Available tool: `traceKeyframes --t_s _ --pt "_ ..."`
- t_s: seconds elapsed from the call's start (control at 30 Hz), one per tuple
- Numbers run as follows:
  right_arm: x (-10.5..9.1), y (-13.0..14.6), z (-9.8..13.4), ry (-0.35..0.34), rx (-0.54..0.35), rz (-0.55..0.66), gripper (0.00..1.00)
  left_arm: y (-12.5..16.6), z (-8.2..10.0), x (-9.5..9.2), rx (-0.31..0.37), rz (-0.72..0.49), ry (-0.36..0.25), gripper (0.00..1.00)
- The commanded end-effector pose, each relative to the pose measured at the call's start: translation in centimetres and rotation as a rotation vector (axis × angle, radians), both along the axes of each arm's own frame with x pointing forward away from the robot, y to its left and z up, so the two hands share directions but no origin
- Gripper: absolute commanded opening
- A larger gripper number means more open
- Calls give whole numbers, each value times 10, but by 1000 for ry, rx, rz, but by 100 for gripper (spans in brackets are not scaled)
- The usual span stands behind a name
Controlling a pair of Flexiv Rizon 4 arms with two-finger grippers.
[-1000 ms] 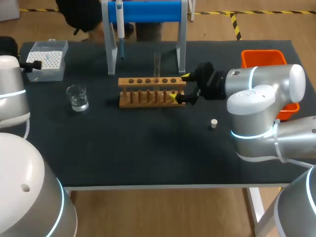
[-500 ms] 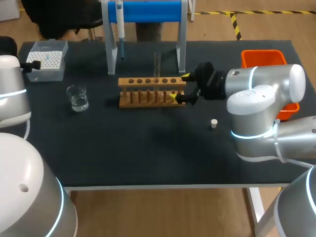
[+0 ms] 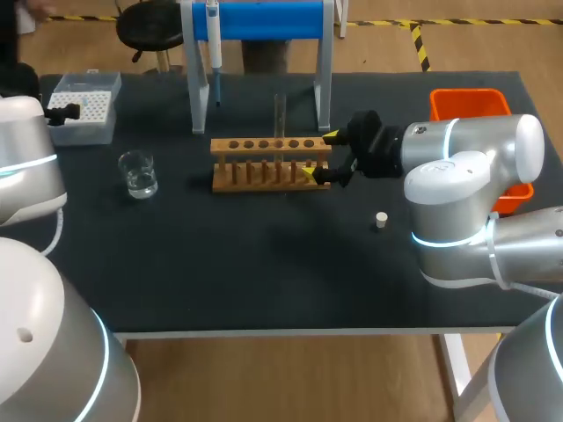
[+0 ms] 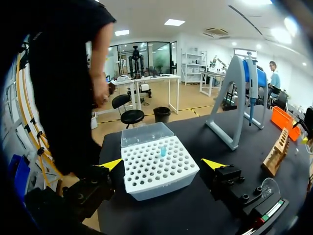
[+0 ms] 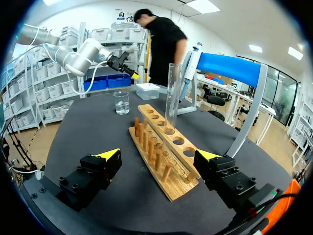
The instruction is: Invert the test tube, pick up the pipette, mount the tip to pipette, aspirate from beaker and dispense into the tube, eject the tip, return the pipette, and cap with the stopper.
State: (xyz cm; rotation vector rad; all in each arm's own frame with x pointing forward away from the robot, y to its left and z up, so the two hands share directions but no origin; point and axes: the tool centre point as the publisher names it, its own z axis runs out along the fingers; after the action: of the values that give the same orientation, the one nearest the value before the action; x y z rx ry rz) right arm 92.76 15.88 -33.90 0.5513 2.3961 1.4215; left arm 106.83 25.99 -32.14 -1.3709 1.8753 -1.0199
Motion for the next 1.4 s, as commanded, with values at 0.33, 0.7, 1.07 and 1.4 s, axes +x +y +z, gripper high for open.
traceKeyframes --t_s 0.33,0.7,1.07,1.4 --pt "0 0 1 3 -3 1 100 -9 -14 23 10 6 -19 100" --pt "0 0 1 3 -3 1 100 -14 -18 35 0 11 -29 100" --pt "0 0 1 3 -3 1 100 -22 -24 48 -11 2 -19 100" --pt "0 0 1 3 -3 1 100 -22 -29 52 -27 9 -9 57"
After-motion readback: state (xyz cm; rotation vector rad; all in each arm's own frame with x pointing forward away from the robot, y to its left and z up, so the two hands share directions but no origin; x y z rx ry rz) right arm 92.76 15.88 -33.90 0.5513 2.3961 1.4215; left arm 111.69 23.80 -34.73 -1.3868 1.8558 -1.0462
